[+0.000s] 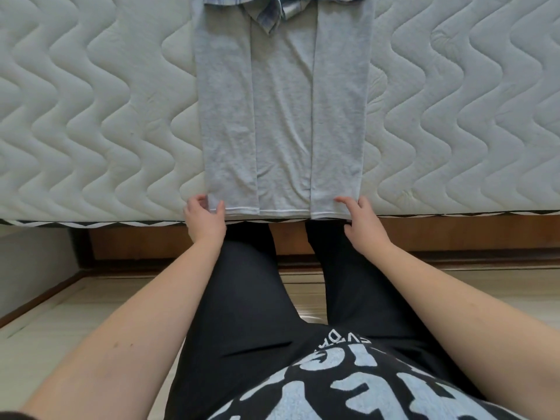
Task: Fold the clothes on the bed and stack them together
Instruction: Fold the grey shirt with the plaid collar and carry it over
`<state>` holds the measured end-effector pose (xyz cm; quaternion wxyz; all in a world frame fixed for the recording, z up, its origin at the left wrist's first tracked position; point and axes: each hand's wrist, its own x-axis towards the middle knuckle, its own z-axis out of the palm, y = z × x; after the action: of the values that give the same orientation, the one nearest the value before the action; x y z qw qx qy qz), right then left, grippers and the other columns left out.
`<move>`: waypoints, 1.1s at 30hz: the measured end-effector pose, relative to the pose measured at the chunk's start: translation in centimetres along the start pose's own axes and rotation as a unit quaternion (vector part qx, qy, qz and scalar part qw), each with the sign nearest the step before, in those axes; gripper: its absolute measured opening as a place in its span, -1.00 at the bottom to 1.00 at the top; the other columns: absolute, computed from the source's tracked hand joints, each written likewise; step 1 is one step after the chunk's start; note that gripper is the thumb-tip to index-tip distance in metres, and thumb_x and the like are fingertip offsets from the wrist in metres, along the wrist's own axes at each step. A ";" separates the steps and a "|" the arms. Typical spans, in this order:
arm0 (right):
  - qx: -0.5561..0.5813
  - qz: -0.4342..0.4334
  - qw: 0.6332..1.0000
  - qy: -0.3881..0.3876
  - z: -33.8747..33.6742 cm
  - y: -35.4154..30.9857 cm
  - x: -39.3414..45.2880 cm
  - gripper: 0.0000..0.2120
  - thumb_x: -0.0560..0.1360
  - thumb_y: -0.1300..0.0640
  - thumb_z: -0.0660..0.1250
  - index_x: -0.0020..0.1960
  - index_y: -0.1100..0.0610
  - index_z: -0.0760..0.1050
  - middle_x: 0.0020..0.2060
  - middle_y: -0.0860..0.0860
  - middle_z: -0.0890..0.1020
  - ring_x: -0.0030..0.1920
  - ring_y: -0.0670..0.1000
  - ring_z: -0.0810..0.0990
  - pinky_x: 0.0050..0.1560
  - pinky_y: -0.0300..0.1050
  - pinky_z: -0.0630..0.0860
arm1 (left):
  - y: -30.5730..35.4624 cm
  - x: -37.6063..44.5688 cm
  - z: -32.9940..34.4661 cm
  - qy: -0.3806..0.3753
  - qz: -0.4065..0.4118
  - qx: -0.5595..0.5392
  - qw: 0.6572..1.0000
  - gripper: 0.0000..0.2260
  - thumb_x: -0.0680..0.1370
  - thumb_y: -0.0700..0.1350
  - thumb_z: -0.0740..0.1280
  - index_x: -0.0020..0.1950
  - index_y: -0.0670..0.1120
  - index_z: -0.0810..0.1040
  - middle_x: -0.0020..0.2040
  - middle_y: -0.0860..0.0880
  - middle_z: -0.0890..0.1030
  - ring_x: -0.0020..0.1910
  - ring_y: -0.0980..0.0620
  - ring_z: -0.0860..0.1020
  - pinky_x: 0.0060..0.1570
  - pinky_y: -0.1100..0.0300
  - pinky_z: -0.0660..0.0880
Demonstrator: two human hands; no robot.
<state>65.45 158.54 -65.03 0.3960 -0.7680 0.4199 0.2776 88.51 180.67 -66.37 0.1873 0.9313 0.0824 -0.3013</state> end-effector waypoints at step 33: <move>-0.200 -0.393 0.885 0.149 -5.7 -3.4 2.6 -0.82 0.33 0.28 0.59 -0.11 0.24 0.64 -0.23 0.12 0.69 -0.22 0.15 0.68 -0.21 -0.01 0.62 | 5.0 2.7 -5.5 -0.057 0.602 0.184 0.775 -0.82 0.29 -0.37 0.56 -0.17 -0.19 0.69 -0.04 -0.17 0.70 -0.11 -0.17 0.68 -0.14 0.01 0.60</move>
<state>70.19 153.81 -62.72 0.2437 -0.9652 0.0739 0.0596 94.91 178.40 -62.35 0.1600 0.7890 -0.5624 -0.1888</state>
